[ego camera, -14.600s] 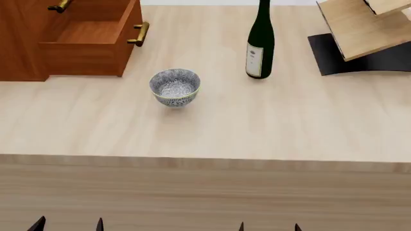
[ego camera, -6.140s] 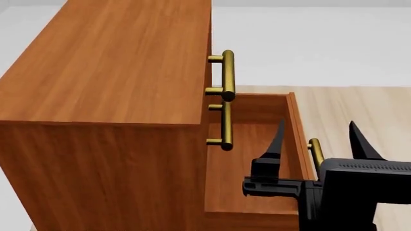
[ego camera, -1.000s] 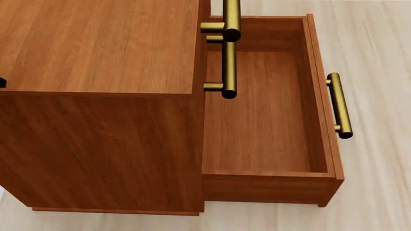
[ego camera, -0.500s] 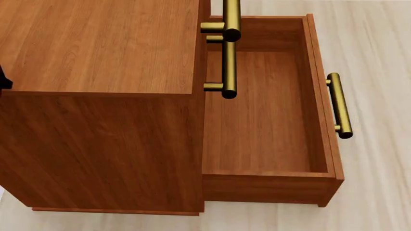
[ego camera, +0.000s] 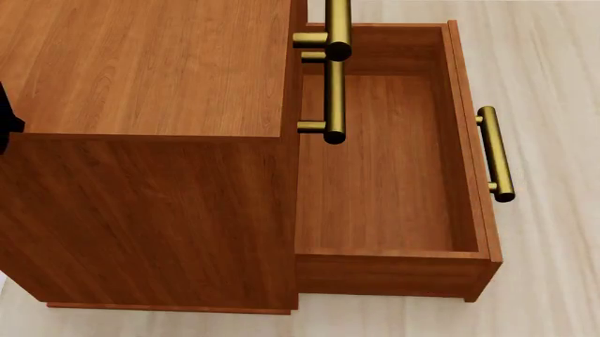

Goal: Put the bowl in the bottom drawer of the cabinet.

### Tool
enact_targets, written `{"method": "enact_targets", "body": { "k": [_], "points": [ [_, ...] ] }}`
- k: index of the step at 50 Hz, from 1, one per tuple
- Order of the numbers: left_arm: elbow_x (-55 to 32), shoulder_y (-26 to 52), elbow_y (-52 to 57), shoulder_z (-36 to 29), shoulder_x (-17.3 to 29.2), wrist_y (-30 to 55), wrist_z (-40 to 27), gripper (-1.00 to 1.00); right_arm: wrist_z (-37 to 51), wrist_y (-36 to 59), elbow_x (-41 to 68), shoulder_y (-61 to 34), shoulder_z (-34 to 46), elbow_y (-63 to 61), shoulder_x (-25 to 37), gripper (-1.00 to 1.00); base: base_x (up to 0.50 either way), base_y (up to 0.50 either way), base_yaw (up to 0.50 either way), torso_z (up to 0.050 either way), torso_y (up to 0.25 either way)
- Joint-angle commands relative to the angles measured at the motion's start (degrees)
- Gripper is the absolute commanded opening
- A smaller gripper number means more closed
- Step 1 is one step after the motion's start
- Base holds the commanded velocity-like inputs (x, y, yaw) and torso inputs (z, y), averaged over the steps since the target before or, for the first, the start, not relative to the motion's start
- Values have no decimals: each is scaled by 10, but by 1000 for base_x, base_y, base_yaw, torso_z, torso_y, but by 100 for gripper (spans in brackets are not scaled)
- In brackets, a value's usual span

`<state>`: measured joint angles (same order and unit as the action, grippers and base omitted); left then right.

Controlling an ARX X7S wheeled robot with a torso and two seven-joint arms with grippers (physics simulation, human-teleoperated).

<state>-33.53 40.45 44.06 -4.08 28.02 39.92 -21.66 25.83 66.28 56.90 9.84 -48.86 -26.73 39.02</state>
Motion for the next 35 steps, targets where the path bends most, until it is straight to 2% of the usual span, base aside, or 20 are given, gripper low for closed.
{"method": "enact_targets", "body": {
  "k": [1,16,35],
  "points": [
    [-1,2,0,-3,2,1,-2,100,-11,-21,-20,-6,26,31,-3,100,0,0,0,0,0],
    [4,7,-6,-14,1,-1,-3,100,-31,-54,-44,-15,54,77,-11,100,0,0,0,0,0],
    [7,8,-9,-21,3,-3,-5,100,-31,-52,-47,-29,66,97,-2,100,0,0,0,0,0]
  ]
}}
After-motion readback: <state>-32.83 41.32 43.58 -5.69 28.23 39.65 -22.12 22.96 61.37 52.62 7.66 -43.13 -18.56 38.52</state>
